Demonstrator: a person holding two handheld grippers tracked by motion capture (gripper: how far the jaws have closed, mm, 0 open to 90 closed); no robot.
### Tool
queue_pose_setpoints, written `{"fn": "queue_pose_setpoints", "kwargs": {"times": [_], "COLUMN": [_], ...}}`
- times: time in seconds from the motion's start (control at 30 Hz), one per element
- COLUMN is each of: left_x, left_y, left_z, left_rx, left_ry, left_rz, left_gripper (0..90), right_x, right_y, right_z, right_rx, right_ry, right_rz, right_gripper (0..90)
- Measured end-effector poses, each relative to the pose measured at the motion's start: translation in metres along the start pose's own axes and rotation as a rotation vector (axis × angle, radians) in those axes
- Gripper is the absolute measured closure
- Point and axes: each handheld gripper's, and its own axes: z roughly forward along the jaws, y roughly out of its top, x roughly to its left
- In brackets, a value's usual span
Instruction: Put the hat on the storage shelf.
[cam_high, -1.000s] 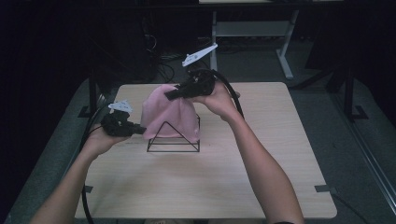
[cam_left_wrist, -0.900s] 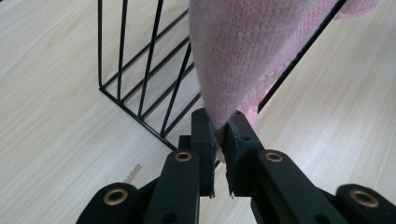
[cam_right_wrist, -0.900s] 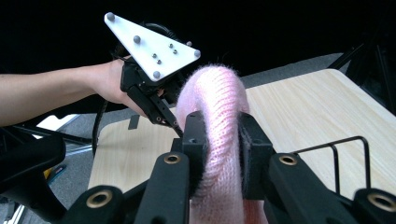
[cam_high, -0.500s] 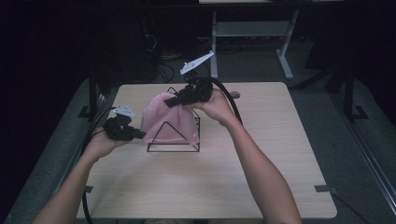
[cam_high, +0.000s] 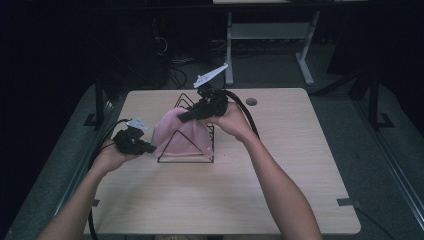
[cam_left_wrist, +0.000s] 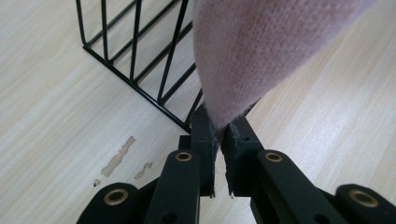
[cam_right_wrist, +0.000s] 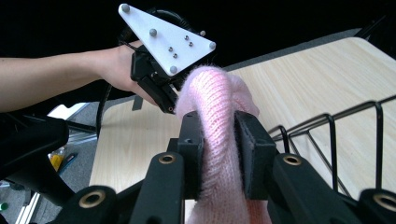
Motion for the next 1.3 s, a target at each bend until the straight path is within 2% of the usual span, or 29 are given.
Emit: {"fn": "queue_pose_setpoints", "kwargs": {"times": [0.03, 0.17, 0.4, 0.6, 0.73, 1.03, 1.2, 1.3], "left_x": [0.0, 0.001, 0.0, 0.0, 0.001, 0.003, 0.006, 0.006], "left_y": [0.0, -0.002, -0.002, -0.003, -0.003, -0.006, -0.012, -0.011], "left_z": [0.001, 0.006, 0.014, 0.019, 0.022, 0.026, 0.03, 0.029], "left_rx": [0.006, 0.021, 0.085, 0.116, 0.134, 0.137, 0.135, 0.136], "left_ry": [0.002, 0.001, 0.016, 0.026, 0.017, 0.007, -0.003, -0.005], "left_rz": [0.008, -0.001, 0.035, 0.043, 0.039, 0.022, 0.002, 0.009], "left_gripper": [83.3, 83.4, 83.6, 83.7, 83.8, 84.1, 84.1, 83.8], "right_x": [-0.001, -0.002, -0.006, -0.006, -0.006, -0.006, -0.006, -0.005], "right_y": [-0.001, -0.007, -0.016, -0.018, -0.02, -0.022, -0.024, -0.024], "right_z": [0.001, 0.002, 0.007, 0.012, 0.014, 0.013, 0.012, 0.013], "right_rx": [0.004, 0.007, 0.026, 0.038, 0.039, 0.028, 0.02, 0.025], "right_ry": [0.004, 0.007, 0.022, 0.029, 0.035, 0.044, 0.058, 0.056], "right_rz": [0.007, 0.02, 0.031, 0.034, 0.041, 0.051, 0.051, 0.046], "right_gripper": [72.3, 71.9, 71.3, 69.9, 68.1, 65.4, 68.5, 68.5]}}
